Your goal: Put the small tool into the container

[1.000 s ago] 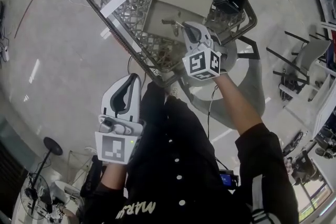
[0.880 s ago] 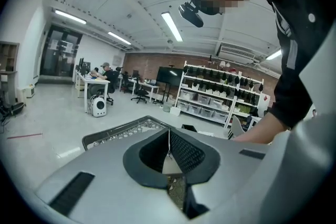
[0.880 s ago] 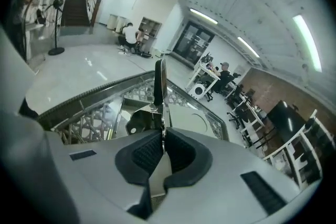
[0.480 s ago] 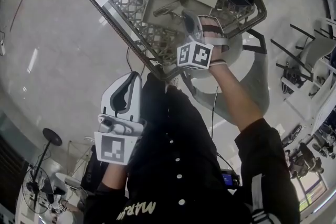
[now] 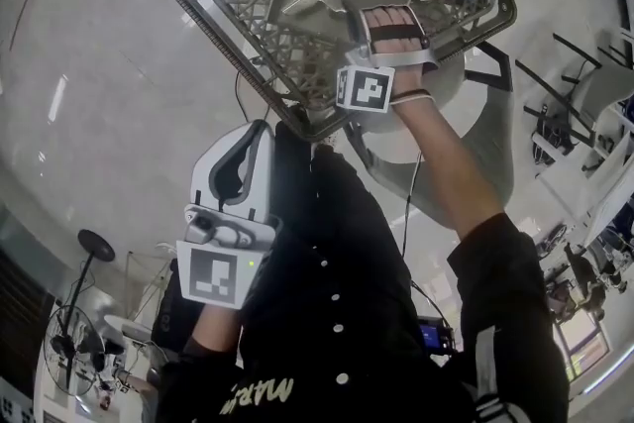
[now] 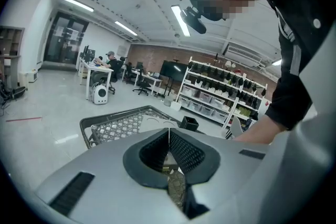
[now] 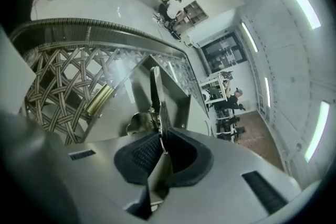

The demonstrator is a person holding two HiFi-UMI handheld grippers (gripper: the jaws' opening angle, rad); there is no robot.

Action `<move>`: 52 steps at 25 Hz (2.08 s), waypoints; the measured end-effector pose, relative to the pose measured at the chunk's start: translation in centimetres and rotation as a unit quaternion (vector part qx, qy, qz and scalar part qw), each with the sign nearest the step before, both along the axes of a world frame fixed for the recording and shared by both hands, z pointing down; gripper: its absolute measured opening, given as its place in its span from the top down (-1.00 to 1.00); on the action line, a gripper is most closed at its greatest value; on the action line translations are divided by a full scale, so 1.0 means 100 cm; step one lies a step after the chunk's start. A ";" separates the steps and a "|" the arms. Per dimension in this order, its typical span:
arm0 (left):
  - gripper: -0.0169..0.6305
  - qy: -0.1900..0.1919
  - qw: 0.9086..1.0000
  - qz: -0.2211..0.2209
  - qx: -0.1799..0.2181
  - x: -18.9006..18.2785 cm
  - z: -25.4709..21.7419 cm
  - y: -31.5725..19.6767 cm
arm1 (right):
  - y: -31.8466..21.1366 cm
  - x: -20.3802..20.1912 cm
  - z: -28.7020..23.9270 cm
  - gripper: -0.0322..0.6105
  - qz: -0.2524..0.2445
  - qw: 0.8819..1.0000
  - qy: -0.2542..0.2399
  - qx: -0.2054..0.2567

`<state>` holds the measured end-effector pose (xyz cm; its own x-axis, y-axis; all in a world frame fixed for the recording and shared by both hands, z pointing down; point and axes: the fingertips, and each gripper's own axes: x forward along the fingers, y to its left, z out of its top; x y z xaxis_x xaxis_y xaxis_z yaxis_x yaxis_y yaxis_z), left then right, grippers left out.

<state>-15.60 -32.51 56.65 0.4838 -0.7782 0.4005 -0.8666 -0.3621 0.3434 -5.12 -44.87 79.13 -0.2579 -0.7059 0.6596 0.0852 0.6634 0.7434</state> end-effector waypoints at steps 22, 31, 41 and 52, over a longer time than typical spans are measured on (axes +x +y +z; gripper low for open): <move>0.85 0.008 1.000 -0.008 -0.005 0.005 0.000 0.007 | 0.009 0.002 0.014 0.36 0.020 0.995 -0.035 -0.092; 0.85 -0.001 0.999 -0.005 0.034 0.010 -0.039 0.005 | 0.021 0.012 -0.049 0.55 0.059 0.987 -0.117 -0.091; 0.85 -0.010 0.995 0.009 0.099 0.028 -0.100 0.011 | 0.038 0.040 -0.167 0.86 0.139 0.948 -0.277 -0.078; 0.85 -0.037 0.983 0.023 0.181 0.028 -0.163 0.016 | 0.064 0.068 -0.325 0.86 0.180 0.840 -0.508 -0.071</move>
<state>-12.80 -30.91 40.39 0.5025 -0.8536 0.1373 -0.8638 -0.4888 0.1220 1.72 -38.51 46.66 -0.5254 -0.7912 0.3130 -0.7691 0.5989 0.2230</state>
